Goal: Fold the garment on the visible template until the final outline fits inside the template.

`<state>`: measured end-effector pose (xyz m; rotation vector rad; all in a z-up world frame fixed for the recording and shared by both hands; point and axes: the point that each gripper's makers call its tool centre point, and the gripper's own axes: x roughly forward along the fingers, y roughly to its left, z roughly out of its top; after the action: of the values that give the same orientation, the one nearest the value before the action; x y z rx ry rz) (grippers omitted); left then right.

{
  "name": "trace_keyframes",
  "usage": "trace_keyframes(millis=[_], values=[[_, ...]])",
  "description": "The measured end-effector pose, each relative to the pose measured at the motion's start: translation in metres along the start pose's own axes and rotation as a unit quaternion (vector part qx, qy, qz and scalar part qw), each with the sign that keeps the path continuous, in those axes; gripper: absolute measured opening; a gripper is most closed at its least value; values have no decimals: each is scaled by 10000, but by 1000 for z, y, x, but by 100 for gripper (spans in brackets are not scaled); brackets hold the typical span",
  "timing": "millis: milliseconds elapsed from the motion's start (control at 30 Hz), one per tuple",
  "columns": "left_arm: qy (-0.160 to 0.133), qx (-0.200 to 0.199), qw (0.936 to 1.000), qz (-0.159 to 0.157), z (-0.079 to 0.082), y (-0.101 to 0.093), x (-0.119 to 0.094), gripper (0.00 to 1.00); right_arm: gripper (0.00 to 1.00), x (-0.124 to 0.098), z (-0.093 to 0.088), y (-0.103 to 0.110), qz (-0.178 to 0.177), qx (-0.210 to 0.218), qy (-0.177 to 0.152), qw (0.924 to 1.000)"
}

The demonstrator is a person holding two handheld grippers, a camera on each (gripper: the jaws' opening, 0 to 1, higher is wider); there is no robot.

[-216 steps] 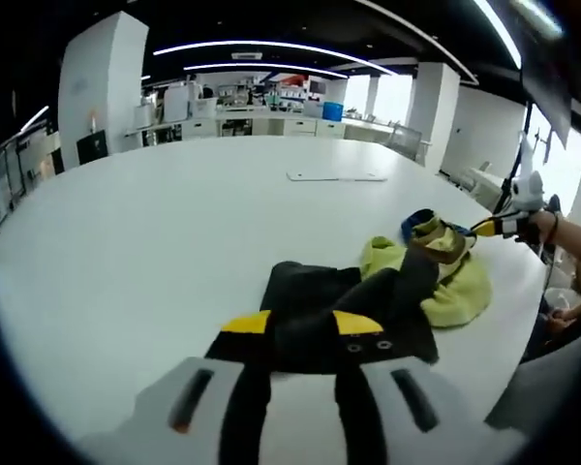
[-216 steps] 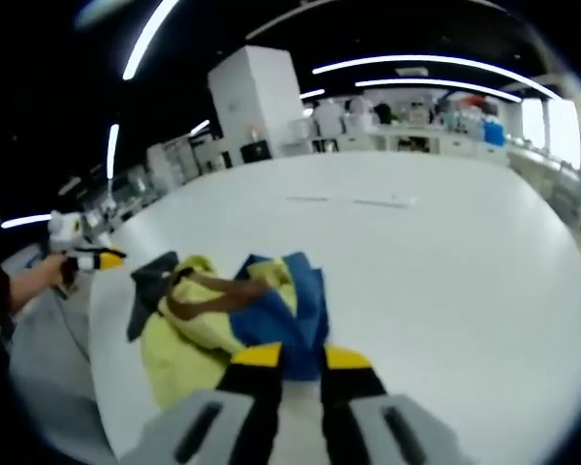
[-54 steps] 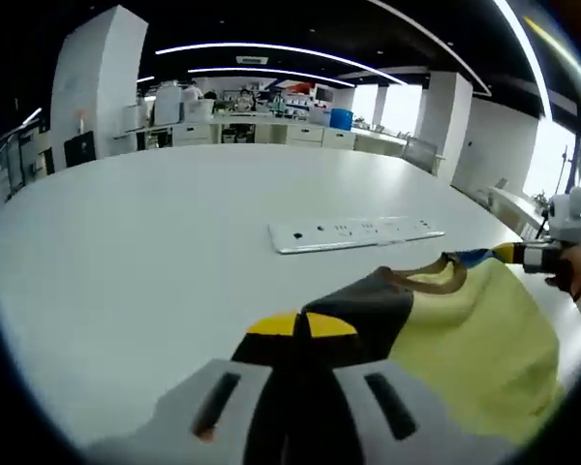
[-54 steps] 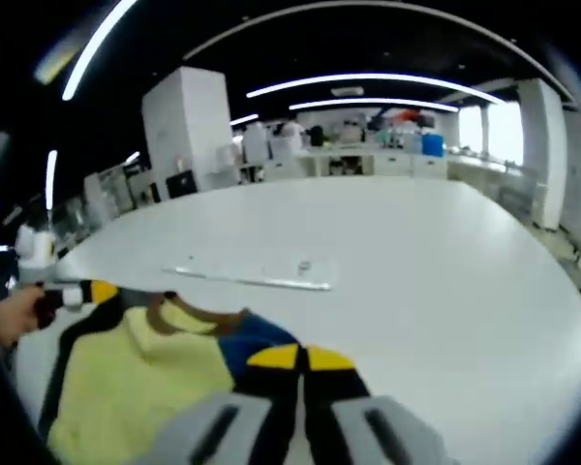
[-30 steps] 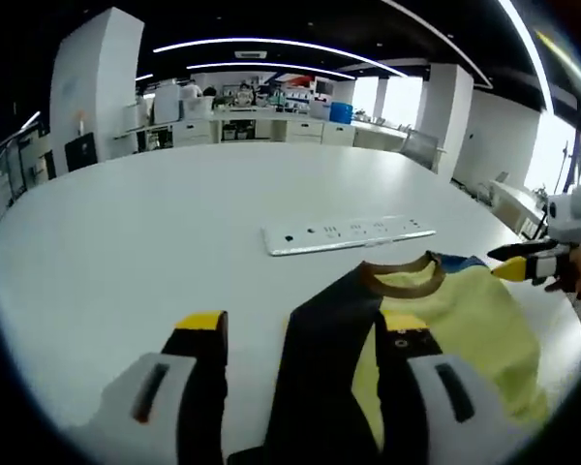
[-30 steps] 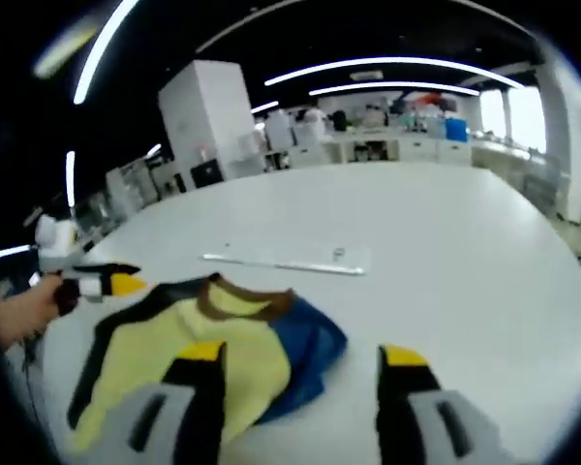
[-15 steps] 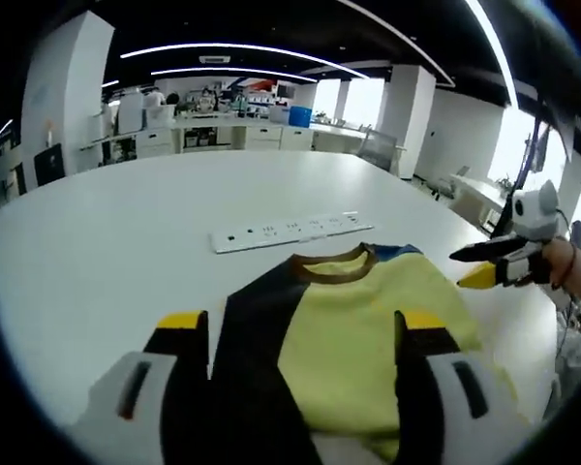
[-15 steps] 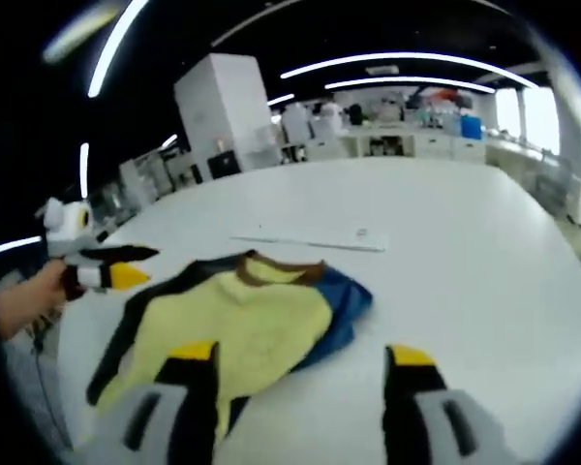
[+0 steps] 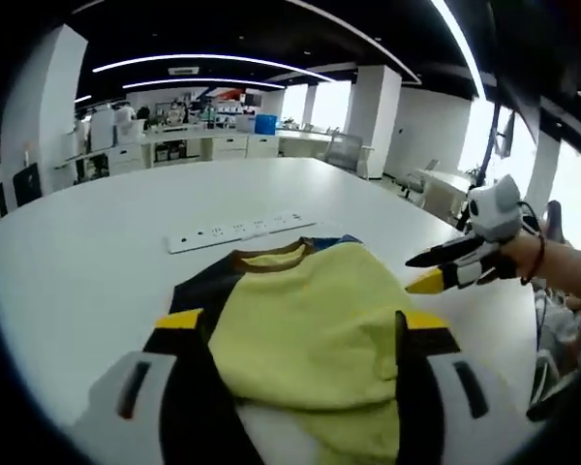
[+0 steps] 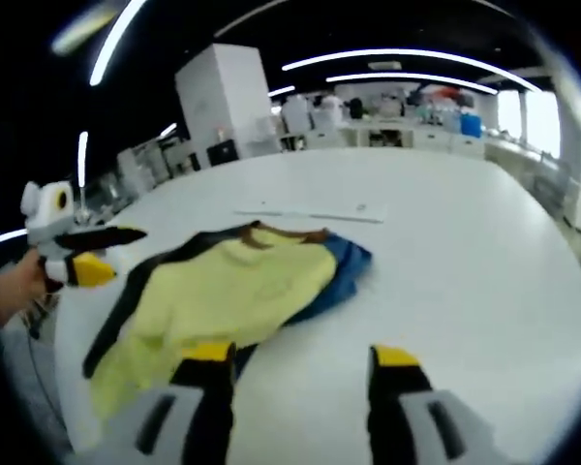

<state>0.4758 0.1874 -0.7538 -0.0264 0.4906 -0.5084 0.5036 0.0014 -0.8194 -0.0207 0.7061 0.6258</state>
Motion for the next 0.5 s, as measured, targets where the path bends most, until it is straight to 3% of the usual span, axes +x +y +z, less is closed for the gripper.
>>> trace_keyframes(millis=[500], values=[[94,412,9968,-682,-20,-93,-8,64,29,19,-9,26,204,-528,18,9984]])
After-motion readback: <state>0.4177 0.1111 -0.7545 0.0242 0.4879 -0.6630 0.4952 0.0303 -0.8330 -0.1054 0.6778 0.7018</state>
